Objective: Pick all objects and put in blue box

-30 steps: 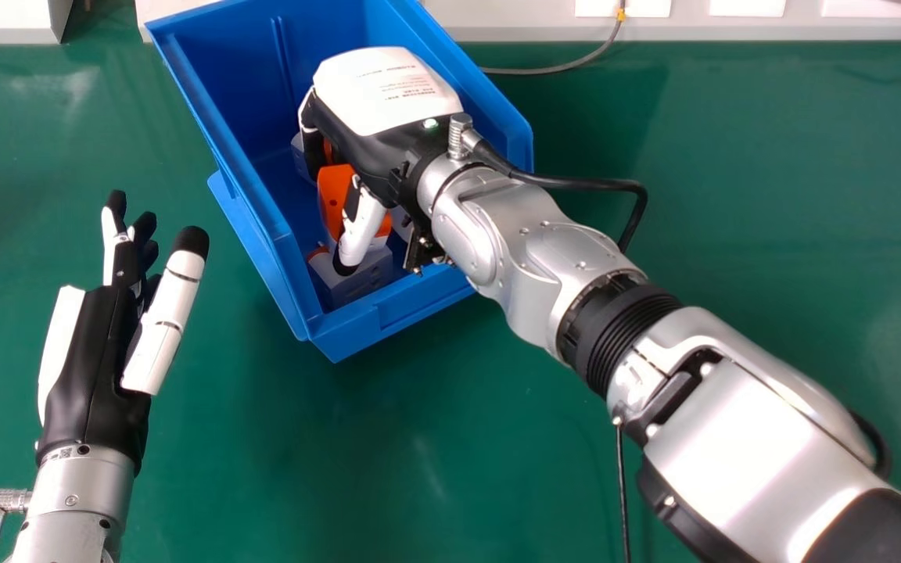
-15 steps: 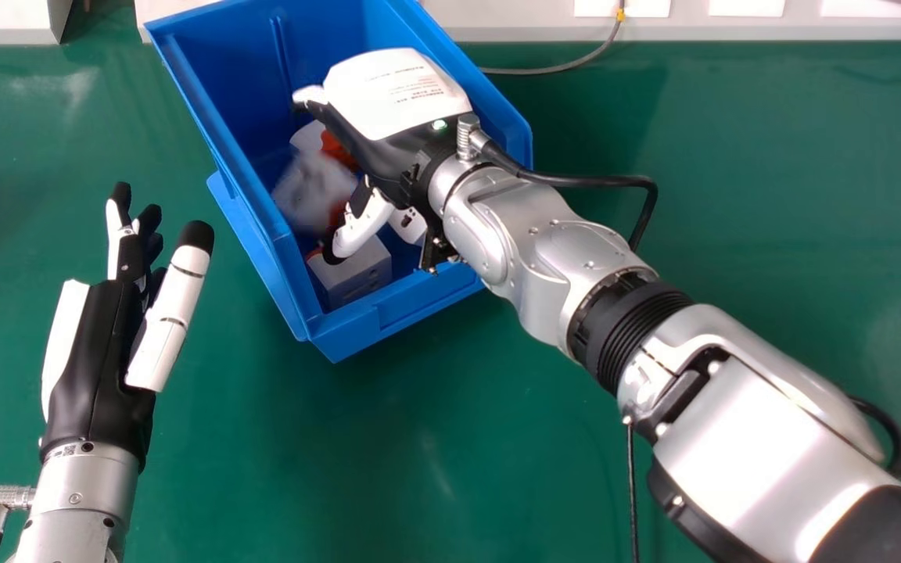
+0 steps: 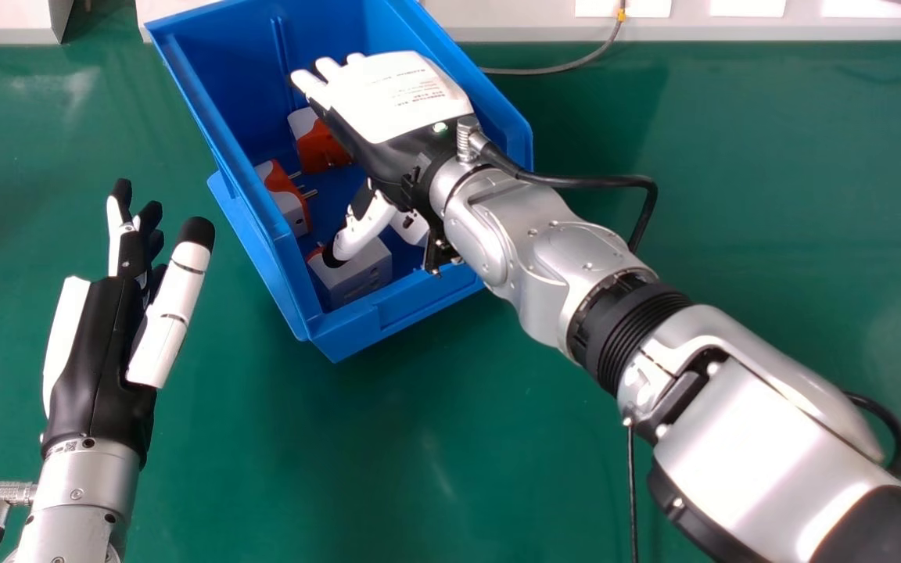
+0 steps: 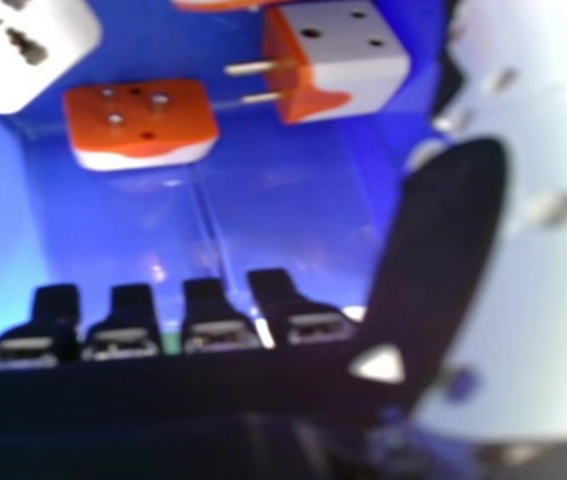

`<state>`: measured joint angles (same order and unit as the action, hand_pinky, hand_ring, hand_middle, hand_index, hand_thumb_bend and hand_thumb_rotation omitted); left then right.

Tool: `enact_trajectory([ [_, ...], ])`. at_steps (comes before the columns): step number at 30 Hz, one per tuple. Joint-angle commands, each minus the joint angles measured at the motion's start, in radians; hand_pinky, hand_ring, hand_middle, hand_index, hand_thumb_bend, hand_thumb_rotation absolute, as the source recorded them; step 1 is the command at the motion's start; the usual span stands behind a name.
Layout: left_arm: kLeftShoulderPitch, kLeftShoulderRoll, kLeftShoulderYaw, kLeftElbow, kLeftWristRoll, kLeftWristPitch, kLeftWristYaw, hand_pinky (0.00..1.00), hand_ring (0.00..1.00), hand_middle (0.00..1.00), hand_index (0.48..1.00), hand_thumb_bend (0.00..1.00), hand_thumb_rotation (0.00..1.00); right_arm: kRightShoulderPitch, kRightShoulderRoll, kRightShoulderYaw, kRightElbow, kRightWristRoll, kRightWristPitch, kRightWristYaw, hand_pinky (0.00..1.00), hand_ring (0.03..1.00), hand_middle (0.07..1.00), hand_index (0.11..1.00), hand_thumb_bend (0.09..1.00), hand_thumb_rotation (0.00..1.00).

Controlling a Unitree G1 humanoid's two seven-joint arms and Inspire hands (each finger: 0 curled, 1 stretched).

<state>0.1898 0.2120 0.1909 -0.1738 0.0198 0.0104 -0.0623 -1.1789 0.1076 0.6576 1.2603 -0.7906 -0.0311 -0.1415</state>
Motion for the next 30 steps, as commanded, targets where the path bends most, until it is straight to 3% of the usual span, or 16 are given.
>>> enact_trajectory([
  [1,-0.015,0.003,-0.003,-0.002,0.004,-0.02,0.001,0.97,1.0,1.0,0.977,0.56,0.9,-0.008,-0.017,-0.016,-0.027,0.014,0.007,-0.02,0.96,0.998,1.0,0.958,0.625,0.36],
  [7,-0.022,0.009,0.002,0.019,0.001,-0.029,-0.003,0.98,1.0,1.0,0.977,0.55,0.9,0.057,-0.05,-0.051,-0.174,0.031,0.035,-0.041,0.96,0.997,1.0,0.957,0.544,0.31],
  [10,-0.031,0.012,0.004,0.034,-0.001,-0.035,-0.005,0.98,1.0,1.0,0.977,0.55,0.9,0.213,-0.111,-0.073,-0.435,0.018,0.053,-0.105,0.96,0.997,1.0,0.957,0.531,0.3],
  [14,-0.044,0.02,0.012,0.053,-0.005,-0.039,-0.01,0.98,1.0,1.0,0.978,0.55,0.9,0.406,-0.188,-0.089,-0.762,-0.027,0.071,-0.137,0.96,0.995,1.0,0.953,0.496,0.21],
  [19,-0.057,0.025,0.013,0.071,0.0,-0.046,-0.009,0.98,1.0,1.0,0.98,0.55,0.9,0.629,-0.286,-0.137,-1.13,-0.06,0.049,-0.142,0.99,0.997,1.0,0.948,0.459,0.15],
  [25,-0.088,0.032,0.017,0.121,0.0,-0.072,-0.009,0.98,1.0,1.0,0.981,0.55,0.9,0.839,-0.349,-0.228,-1.363,-0.015,-0.018,-0.176,1.0,0.999,1.0,0.947,0.411,0.17],
  [30,-0.11,0.039,0.019,0.166,0.001,-0.098,-0.008,0.98,1.0,1.0,0.981,0.53,0.89,0.992,-0.352,-0.318,-1.45,0.047,-0.063,-0.197,1.0,1.0,1.0,0.951,0.367,0.2],
])
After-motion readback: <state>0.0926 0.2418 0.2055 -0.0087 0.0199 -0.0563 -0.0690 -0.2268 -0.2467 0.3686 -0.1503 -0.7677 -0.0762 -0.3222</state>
